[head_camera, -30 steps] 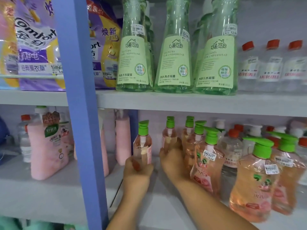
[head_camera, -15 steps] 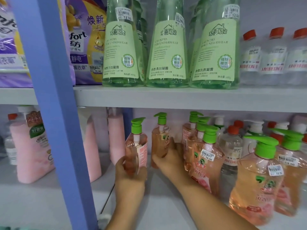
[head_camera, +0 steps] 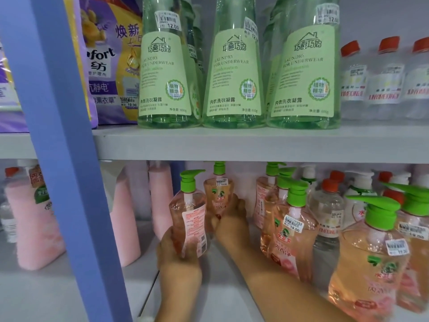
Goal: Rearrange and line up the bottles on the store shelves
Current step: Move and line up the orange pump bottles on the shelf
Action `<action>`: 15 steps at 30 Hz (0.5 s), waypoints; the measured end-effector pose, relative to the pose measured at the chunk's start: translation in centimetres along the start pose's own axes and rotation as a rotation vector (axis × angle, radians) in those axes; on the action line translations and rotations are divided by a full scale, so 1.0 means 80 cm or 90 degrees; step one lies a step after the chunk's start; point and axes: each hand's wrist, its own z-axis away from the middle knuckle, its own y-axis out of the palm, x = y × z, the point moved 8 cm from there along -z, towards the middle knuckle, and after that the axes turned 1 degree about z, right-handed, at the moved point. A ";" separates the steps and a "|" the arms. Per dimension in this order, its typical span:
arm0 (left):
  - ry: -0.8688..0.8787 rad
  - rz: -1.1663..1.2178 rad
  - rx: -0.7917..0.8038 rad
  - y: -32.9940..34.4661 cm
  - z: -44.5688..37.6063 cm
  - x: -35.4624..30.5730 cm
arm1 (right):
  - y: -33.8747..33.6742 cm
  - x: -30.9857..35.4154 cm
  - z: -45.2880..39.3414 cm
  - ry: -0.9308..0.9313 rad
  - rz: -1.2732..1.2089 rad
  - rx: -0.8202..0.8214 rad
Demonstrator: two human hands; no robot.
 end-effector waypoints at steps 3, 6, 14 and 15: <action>-0.016 0.008 0.004 0.004 -0.006 0.006 | -0.004 0.000 -0.012 0.026 0.016 -0.031; -0.018 -0.006 -0.006 -0.001 -0.004 0.006 | 0.000 0.002 -0.020 0.047 0.032 -0.032; -0.051 -0.067 -0.034 -0.011 0.028 -0.012 | 0.006 -0.038 -0.010 0.218 -0.145 0.010; -0.041 -0.081 -0.035 -0.011 0.032 -0.019 | -0.003 -0.043 0.000 0.259 -0.230 0.027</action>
